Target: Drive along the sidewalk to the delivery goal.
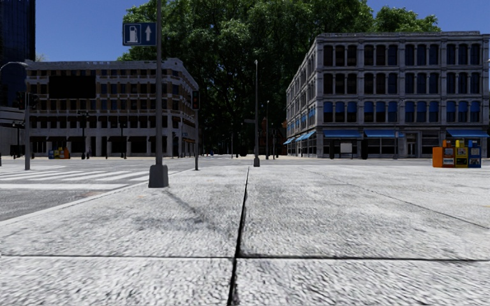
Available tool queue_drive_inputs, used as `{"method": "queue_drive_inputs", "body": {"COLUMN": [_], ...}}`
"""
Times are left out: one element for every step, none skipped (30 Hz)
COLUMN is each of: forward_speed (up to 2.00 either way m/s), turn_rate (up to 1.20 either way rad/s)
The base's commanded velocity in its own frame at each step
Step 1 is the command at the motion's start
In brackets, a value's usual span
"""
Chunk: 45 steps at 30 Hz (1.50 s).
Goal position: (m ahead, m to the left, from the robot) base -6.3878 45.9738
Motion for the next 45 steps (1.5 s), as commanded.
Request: {"method": "queue_drive_inputs", "body": {"forward_speed": [2.00,2.00,2.00,2.00,2.00,2.00,2.00,2.00,2.00,2.00,2.00,2.00,2.00,2.00,2.00,2.00,2.00,2.00,2.00,2.00,2.00,2.00,2.00,2.00,2.00,2.00,2.00,2.00,2.00,2.00,2.00,2.00,2.00,2.00,2.00,2.00,2.00,2.00,2.00,2.00,2.00,2.00,2.00,2.00,2.00], "turn_rate": [0.00,0.00,0.00,0.00,0.00,0.00,0.00,0.00,0.00,0.00,0.00,0.00,0.00,0.00,0.00,0.00,0.00,0.00,0.00,0.00,0.00,0.00,0.00,0.00,0.00,0.00,0.00,0.00,0.00,0.00,0.00,0.00,0.00,0.00,0.00,0.00,0.00,0.00,0.00,0.00,0.00,0.00,0.00,0.00,0.00]}}
